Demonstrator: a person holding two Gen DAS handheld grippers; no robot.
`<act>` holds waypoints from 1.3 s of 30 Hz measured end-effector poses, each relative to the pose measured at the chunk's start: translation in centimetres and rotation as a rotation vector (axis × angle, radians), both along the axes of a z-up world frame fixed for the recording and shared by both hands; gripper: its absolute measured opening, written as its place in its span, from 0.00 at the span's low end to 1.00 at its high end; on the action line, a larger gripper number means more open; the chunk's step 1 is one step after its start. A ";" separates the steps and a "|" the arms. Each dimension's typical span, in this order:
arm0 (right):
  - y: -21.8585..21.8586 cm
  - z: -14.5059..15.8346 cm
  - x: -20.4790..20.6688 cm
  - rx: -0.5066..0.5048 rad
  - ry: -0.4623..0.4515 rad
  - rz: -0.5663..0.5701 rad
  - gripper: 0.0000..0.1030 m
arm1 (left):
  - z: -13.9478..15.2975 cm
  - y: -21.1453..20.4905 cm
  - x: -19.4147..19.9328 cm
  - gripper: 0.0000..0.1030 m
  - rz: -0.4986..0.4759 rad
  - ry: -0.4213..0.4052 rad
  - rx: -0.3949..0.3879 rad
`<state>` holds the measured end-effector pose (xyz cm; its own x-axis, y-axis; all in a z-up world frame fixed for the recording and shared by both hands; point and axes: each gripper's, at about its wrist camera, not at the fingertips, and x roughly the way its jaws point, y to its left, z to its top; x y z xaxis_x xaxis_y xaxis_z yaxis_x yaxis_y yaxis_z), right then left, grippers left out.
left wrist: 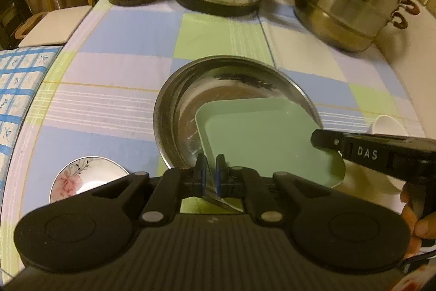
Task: Organize plates and bowls
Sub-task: 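Carry the green tray with the left gripper and lower it into the steel plate, then open the left gripper to release the tray and withdraw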
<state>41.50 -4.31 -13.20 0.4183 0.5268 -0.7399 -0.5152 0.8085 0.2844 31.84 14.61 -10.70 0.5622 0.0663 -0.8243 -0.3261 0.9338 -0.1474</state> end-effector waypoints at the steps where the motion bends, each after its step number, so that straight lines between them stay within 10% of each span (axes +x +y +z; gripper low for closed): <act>1: 0.3 -0.2 0.3 -0.005 0.005 -0.004 0.05 | -0.3 0.3 0.2 0.05 -0.003 0.006 -0.004; 35: 3.3 -3.0 1.7 -0.096 0.051 -0.140 0.06 | -2.6 3.0 3.7 0.17 -0.119 0.022 0.019; 39: 2.8 -2.1 1.1 -0.068 0.042 -0.162 0.24 | -1.8 3.0 3.3 0.19 -0.130 -0.001 0.017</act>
